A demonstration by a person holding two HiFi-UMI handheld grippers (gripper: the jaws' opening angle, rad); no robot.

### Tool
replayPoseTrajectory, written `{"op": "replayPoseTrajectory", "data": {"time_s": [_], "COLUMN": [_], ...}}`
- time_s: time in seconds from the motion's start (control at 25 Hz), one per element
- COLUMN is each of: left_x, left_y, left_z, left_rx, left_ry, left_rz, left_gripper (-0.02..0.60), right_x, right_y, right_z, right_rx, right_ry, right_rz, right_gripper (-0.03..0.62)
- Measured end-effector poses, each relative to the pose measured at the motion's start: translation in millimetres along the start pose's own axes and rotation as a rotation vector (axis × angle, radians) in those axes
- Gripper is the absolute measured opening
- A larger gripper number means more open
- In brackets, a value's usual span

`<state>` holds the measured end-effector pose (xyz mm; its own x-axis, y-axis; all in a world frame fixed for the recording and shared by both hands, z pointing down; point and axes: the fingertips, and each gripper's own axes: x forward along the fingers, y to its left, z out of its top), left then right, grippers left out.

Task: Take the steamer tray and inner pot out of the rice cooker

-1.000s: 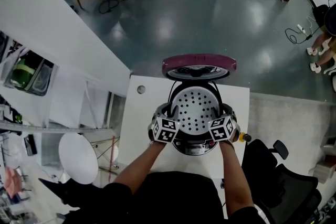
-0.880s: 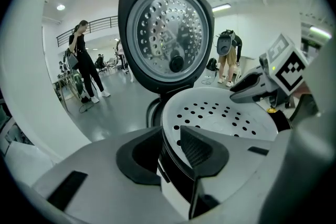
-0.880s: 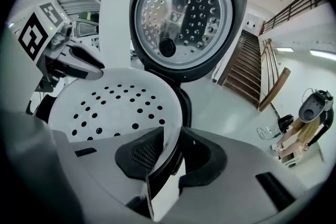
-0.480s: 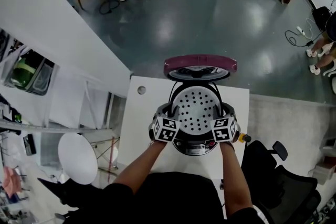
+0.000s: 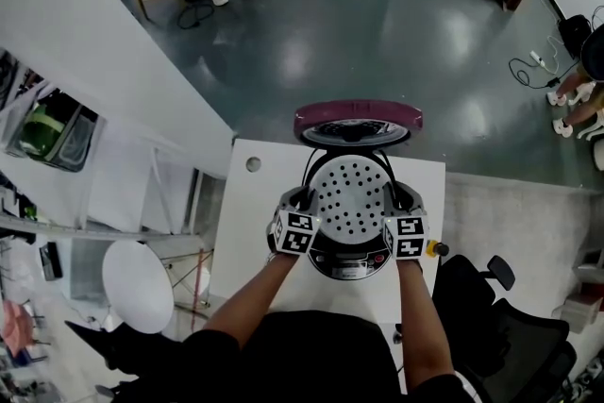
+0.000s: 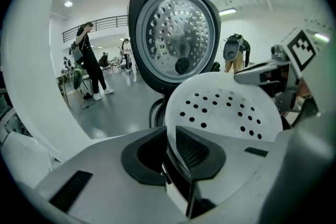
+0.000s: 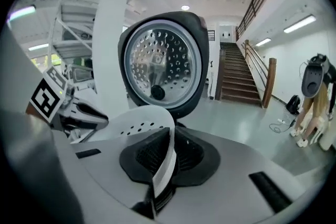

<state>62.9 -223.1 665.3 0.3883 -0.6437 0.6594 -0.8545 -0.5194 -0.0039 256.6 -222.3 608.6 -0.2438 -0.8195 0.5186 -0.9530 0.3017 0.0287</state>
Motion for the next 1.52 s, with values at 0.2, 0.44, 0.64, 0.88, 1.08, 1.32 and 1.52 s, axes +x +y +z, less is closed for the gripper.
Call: {"op": "replayPoseTrajectory", "data": {"time_s": [0.2,0.44,0.64,0.88,1.08,1.32,1.52], "left_x": [7,19,20,20,12,-12,-45], "left_y": [-5,-11,-11,-6,-15,-23,-14], "left_z": [9,11,12,14,8,33,41], "left_rx": [0.017,0.074,0.060,0.028,-0.016,-0.042,-0.092], "left_ry": [0.020,0.023,0.032,0.032,0.036,-0.063,-0.115], "left_rz": [-0.040,-0.077,-0.079,-0.068,-0.089,-0.058,0.005], "left_gripper": [0.063,0.152,0.160,0.161,0.152,0.060,0.043], "right_x": [-2,-6,-12,-20,-33,-52,-61], "right_y": [2,4,3,-3,-5,-13,-1], "right_z": [7,13,13,26,33,48,58], "right_rx": [0.019,0.083,0.172,0.172,0.251,0.260,0.249], "right_ry": [-0.050,-0.106,-0.144,-0.188,-0.228,-0.272,-0.291], "right_rz": [0.020,0.048,0.076,0.087,0.143,0.161,0.189], "right_gripper": [0.014,0.012,0.012,0.012,0.012,0.012,0.012]}}
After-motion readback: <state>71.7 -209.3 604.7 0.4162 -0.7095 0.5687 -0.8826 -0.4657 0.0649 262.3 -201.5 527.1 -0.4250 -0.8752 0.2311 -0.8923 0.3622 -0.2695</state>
